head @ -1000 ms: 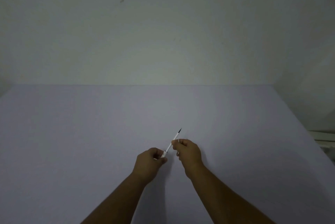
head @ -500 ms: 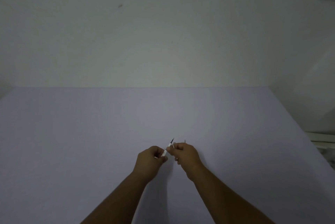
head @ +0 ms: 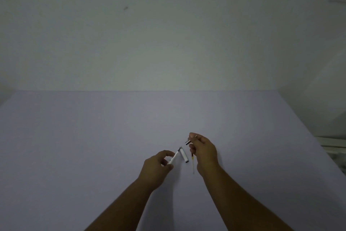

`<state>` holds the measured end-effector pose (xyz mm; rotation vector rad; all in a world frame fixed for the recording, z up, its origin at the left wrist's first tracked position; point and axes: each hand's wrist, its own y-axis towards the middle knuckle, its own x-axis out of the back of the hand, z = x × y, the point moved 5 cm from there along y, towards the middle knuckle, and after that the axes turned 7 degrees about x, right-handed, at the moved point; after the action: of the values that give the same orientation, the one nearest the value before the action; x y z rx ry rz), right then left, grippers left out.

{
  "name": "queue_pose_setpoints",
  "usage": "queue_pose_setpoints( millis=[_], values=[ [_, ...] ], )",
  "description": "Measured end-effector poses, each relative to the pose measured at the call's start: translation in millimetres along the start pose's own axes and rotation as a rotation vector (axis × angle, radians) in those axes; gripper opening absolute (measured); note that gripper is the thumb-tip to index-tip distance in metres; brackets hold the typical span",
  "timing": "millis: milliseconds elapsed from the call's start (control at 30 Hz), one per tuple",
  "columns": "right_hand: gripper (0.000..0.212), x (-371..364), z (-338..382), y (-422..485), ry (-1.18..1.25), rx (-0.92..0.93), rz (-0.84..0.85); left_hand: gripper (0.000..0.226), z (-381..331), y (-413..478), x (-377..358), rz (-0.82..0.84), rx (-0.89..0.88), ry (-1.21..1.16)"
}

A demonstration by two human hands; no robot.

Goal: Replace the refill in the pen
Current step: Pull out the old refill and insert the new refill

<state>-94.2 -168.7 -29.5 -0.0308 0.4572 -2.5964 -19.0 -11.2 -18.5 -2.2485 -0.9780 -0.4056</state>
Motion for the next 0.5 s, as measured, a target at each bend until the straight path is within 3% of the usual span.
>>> queue_pose_setpoints(
  millis=[500],
  values=[
    [0.002, -18, 1, -29, -0.223, 0.056, 0.326, 0.018, -6, -7, 3, -0.066, -0.029, 0.042]
  ],
)
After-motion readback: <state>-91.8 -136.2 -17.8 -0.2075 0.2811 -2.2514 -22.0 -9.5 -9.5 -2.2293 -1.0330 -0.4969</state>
